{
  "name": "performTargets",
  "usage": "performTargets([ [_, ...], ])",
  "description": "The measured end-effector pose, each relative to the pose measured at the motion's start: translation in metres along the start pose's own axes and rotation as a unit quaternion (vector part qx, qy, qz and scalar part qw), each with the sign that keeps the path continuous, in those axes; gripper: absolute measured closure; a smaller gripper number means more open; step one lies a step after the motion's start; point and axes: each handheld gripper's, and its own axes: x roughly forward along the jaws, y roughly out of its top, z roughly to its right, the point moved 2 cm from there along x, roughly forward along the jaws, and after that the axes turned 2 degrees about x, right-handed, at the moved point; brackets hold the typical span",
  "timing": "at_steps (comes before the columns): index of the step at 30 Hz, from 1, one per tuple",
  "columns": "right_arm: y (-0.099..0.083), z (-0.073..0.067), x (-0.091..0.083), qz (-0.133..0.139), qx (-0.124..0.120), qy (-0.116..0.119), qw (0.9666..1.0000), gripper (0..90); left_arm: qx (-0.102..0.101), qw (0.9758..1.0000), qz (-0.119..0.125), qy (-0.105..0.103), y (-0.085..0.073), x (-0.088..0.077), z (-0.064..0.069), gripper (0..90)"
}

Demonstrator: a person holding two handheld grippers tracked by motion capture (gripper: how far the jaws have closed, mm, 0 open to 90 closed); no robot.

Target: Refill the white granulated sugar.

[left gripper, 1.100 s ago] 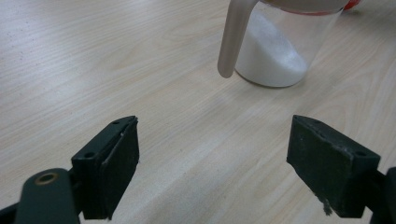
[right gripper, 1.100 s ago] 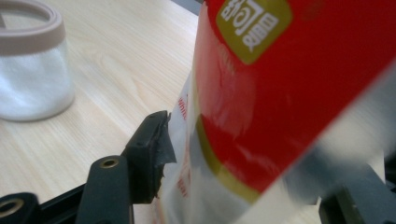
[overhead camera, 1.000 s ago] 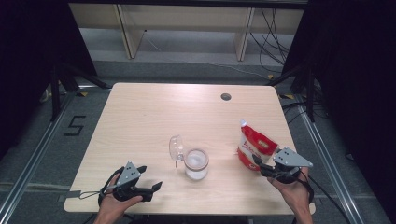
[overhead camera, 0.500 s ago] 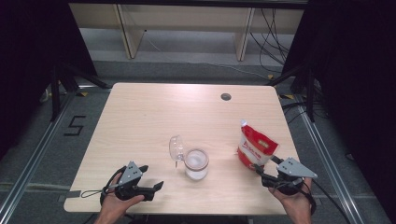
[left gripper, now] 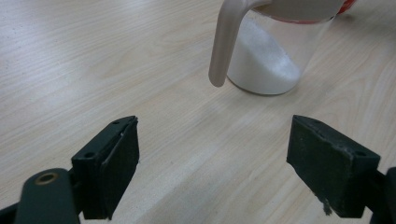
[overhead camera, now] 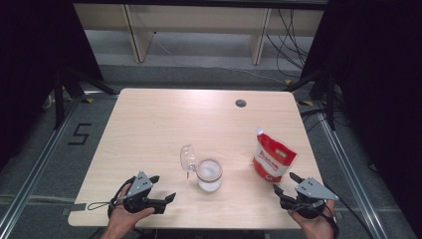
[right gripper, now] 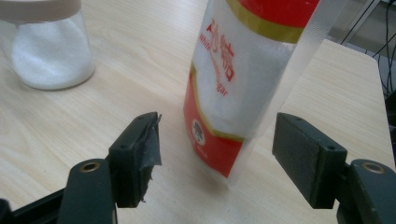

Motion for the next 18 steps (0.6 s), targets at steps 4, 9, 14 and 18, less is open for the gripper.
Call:
performTargets([
  [4,-0.002,-0.004,-0.004,0.006,-0.001,0.002,1.0,32.2,-0.003,1.0,0.003,0.003,0.0,-0.001,0.0,16.7],
  [9,-0.003,-0.014,-0.008,0.013,0.001,0.017,0.9998,30.3,-0.001,1.0,0.002,0.001,-0.001,-0.002,-0.001,16.7],
  [14,-0.007,-0.023,-0.009,-0.007,0.014,0.026,0.9995,20.4,0.009,1.0,0.001,0.003,0.0,-0.003,-0.002,16.7],
  [18,-0.008,-0.029,-0.008,0.002,0.0,0.036,0.9994,16.2,-0.002,1.0,0.001,0.002,-0.001,-0.002,-0.001,16.7],
])
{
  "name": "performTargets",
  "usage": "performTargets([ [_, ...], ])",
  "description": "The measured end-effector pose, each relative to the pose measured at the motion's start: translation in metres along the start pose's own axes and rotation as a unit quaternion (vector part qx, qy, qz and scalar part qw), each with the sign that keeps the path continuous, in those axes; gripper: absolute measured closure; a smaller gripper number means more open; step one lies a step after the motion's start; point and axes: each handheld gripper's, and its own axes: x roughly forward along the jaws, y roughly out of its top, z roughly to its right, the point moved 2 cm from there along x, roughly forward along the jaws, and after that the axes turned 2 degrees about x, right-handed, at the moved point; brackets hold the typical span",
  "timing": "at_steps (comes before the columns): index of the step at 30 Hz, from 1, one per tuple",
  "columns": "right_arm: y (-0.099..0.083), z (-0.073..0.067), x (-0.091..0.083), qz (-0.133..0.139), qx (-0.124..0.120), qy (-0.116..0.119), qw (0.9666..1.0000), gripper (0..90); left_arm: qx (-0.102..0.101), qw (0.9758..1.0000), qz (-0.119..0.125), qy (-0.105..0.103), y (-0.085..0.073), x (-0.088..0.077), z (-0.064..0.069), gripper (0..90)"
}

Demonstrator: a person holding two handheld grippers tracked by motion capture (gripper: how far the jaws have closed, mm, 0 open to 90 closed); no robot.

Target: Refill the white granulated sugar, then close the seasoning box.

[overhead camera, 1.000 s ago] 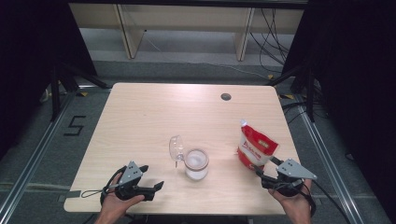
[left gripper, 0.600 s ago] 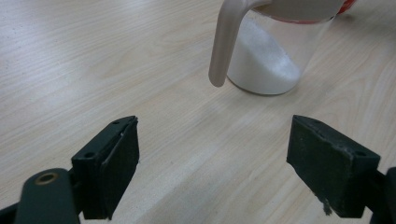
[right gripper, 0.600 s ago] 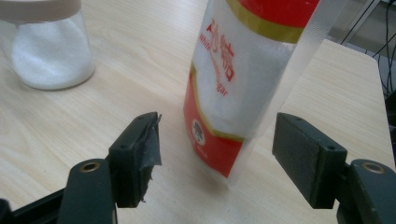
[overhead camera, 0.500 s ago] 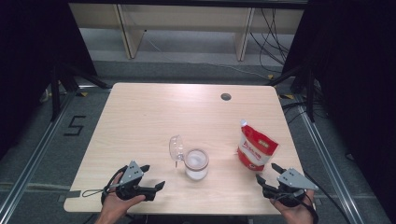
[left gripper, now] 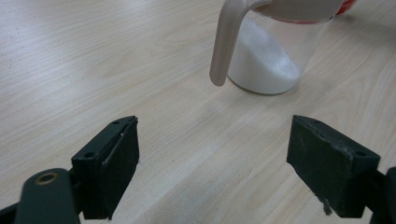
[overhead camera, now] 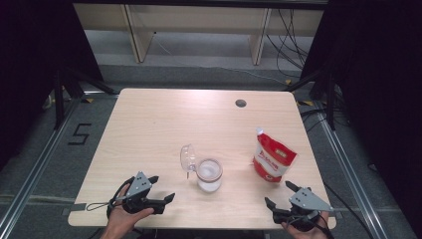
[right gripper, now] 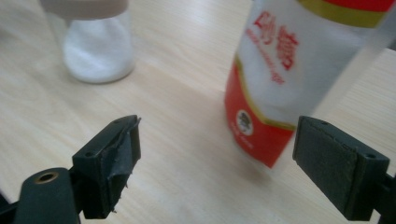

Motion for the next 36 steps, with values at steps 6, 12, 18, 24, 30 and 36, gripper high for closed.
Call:
performTargets([
  [6,-0.002,-0.009,0.0,-0.007,-0.015,0.011,0.9998,16.6,-0.004,1.0,0.004,0.001,0.001,-0.001,0.0,17.0],
  [12,-0.003,-0.009,0.002,-0.006,-0.017,0.015,0.9997,17.6,0.002,1.0,0.008,-0.004,0.003,-0.003,0.0,20.9],
  [18,-0.004,-0.007,0.003,-0.009,-0.023,0.016,0.9996,18.7,0.006,0.9999,0.006,-0.014,0.003,-0.003,0.002,38.5],
  [24,-0.003,-0.008,0.004,-0.01,-0.024,0.011,0.9996,19.6,0.026,0.9994,0.015,-0.019,0.002,-0.007,0.004,67.2],
  [30,-0.003,-0.008,0.004,-0.015,-0.029,0.007,0.9994,20.4,0.027,0.9989,0.03,-0.023,0.006,-0.012,0.004,85.7],
  [36,-0.003,-0.01,0.006,-0.016,-0.024,0.013,0.9995,21.1,0.048,0.9977,0.045,-0.016,0.013,-0.014,0.006,89.5],
])
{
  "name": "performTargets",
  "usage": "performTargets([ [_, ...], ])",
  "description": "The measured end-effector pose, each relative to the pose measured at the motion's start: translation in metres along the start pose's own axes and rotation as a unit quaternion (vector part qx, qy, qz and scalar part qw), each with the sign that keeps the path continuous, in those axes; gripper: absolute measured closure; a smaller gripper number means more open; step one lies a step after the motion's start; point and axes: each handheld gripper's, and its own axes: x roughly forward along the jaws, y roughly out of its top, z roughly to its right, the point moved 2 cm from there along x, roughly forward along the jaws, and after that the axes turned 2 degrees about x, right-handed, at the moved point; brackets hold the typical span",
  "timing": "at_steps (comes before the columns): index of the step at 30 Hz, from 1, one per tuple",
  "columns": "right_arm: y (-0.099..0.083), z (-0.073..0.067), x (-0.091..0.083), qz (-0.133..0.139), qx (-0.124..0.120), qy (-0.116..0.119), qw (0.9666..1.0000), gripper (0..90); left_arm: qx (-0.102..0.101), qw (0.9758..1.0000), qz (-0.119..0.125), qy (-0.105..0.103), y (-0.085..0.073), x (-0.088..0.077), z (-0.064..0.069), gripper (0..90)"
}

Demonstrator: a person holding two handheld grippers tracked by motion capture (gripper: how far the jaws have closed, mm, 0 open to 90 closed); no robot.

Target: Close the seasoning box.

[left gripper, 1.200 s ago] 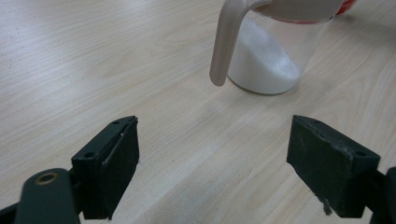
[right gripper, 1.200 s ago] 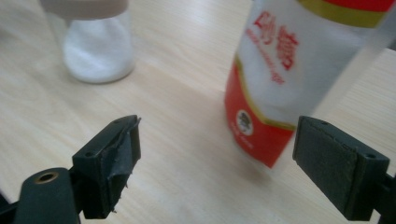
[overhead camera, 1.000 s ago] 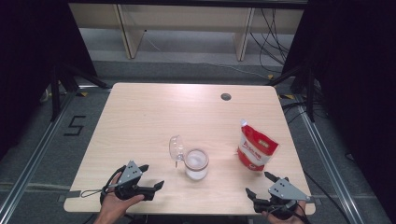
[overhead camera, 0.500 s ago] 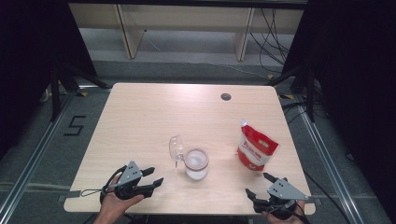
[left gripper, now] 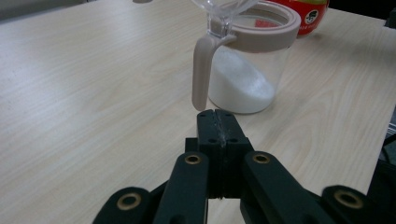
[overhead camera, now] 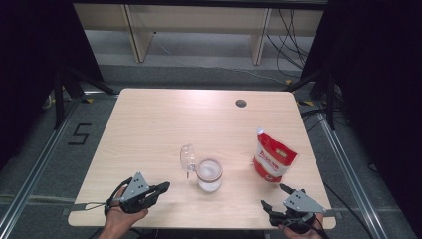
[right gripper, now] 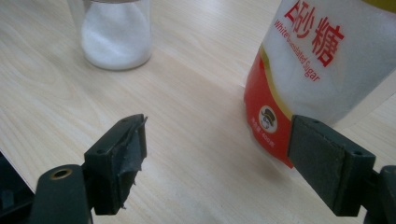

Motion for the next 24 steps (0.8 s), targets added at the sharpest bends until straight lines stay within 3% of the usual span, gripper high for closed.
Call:
performTargets([
  [6,0.001,0.001,0.0,0.0,-0.007,-0.005,1.0,21.4,-0.009,0.9999,0.006,-0.001,0.01,0.002,-0.001,89.5],
  [11,0.0,0.001,-0.001,-0.003,0.005,-0.005,1.0,21.8,-0.005,0.9999,0.009,-0.009,0.021,0.009,-0.002,89.5],
  [12,0.0,0.001,-0.001,-0.004,0.005,-0.005,1.0,21.8,0.004,0.9998,0.01,-0.013,0.023,0.01,-0.003,89.6],
  [16,-0.001,0.002,-0.002,0.001,-0.005,-0.006,1.0,21.9,-0.007,0.9999,0.012,-0.01,0.029,0.015,-0.004,89.5],
  [24,-0.001,0.002,-0.001,0.001,-0.006,-0.005,1.0,22.0,-0.003,0.9998,0.018,-0.004,0.041,0.024,-0.011,89.5],
])
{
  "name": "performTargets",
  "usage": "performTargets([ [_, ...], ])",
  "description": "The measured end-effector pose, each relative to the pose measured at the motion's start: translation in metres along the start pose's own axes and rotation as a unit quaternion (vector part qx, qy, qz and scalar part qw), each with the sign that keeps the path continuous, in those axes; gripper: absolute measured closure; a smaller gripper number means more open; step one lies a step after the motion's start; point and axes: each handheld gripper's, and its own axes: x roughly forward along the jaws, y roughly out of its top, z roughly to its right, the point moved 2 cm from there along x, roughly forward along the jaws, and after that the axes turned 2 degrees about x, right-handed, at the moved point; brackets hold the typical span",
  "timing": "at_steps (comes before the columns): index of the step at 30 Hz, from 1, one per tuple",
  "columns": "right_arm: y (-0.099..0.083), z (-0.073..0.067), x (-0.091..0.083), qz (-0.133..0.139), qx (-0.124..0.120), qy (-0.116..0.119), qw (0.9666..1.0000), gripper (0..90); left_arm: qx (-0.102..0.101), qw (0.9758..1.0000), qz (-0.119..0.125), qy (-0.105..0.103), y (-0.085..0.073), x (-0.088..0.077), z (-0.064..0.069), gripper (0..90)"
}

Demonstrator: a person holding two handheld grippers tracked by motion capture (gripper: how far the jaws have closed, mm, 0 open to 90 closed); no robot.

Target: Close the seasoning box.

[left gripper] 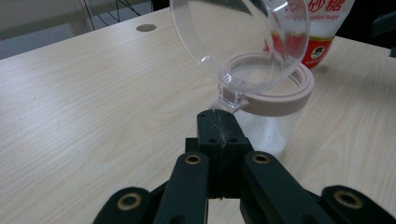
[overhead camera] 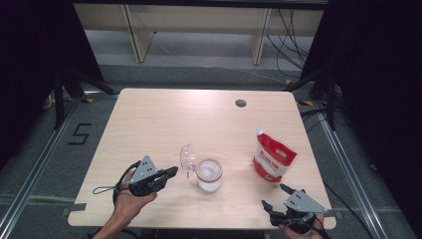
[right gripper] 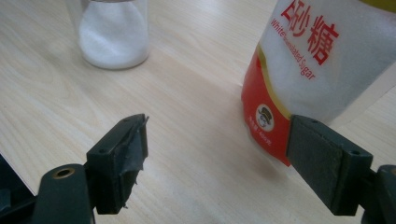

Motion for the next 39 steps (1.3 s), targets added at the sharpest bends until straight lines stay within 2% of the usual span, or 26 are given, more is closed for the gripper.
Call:
performTargets([
  [1,0.0,-0.001,0.0,0.0,0.004,0.001,1.0,22.0,0.007,1.0,-0.003,0.002,0.002,0.002,-0.001,89.5],
  [3,0.0,-0.001,0.0,0.0,0.004,0.002,1.0,22.1,0.001,1.0,-0.004,0.003,0.003,0.005,-0.001,89.5],
  [6,0.0,0.0,0.0,0.001,0.0,0.0,1.0,22.2,0.005,1.0,-0.004,0.001,0.005,0.009,-0.001,89.5],
  [7,0.0,-0.001,0.0,-0.001,0.007,0.001,1.0,22.2,0.006,1.0,-0.003,0.001,0.006,0.009,-0.001,89.5],
  [8,0.0,-0.001,0.0,-0.001,0.006,0.0,1.0,22.2,0.014,0.9999,-0.004,0.001,0.007,0.009,-0.002,89.5],
  [10,0.0,-0.001,0.0,0.001,0.002,-0.002,1.0,22.2,0.008,0.9999,-0.006,0.003,0.007,0.01,-0.001,89.5],
  [12,0.0,-0.001,0.0,0.0,0.004,-0.001,1.0,22.3,0.018,0.9998,-0.006,0.0,0.009,0.01,-0.001,89.5],
  [17,0.0,-0.001,0.0,0.0,0.004,-0.001,1.0,22.4,0.013,0.9999,-0.001,-0.007,0.011,0.012,0.0,89.5],
  [18,0.0,-0.001,0.0,0.0,0.005,-0.001,1.0,22.4,0.006,0.9999,0.001,-0.009,0.012,0.012,0.001,89.5],
  [21,0.0,-0.001,0.0,0.001,0.004,-0.001,1.0,22.4,0.015,0.9999,0.002,-0.008,0.014,0.013,0.001,89.5],
  [23,0.0,-0.001,0.0,0.0,0.005,-0.001,1.0,22.5,0.011,0.9999,0.003,-0.01,0.015,0.014,0.003,89.5],
  [24,0.0,-0.001,0.0,0.0,0.006,-0.001,1.0,22.4,0.017,0.9998,0.002,-0.009,0.016,0.014,0.002,89.5],
  [26,0.0,-0.001,0.0,0.001,0.004,-0.001,1.0,22.5,0.011,0.9999,0.0,-0.007,0.016,0.014,0.004,89.4],
  [27,0.0,-0.001,0.0,0.002,0.004,-0.001,1.0,22.5,0.02,0.9998,-0.001,-0.006,0.017,0.014,0.003,89.4],
  [39,0.0,-0.001,0.0,0.001,0.005,0.001,1.0,22.5,0.026,0.9996,0.001,-0.004,0.02,0.016,0.004,89.4],
])
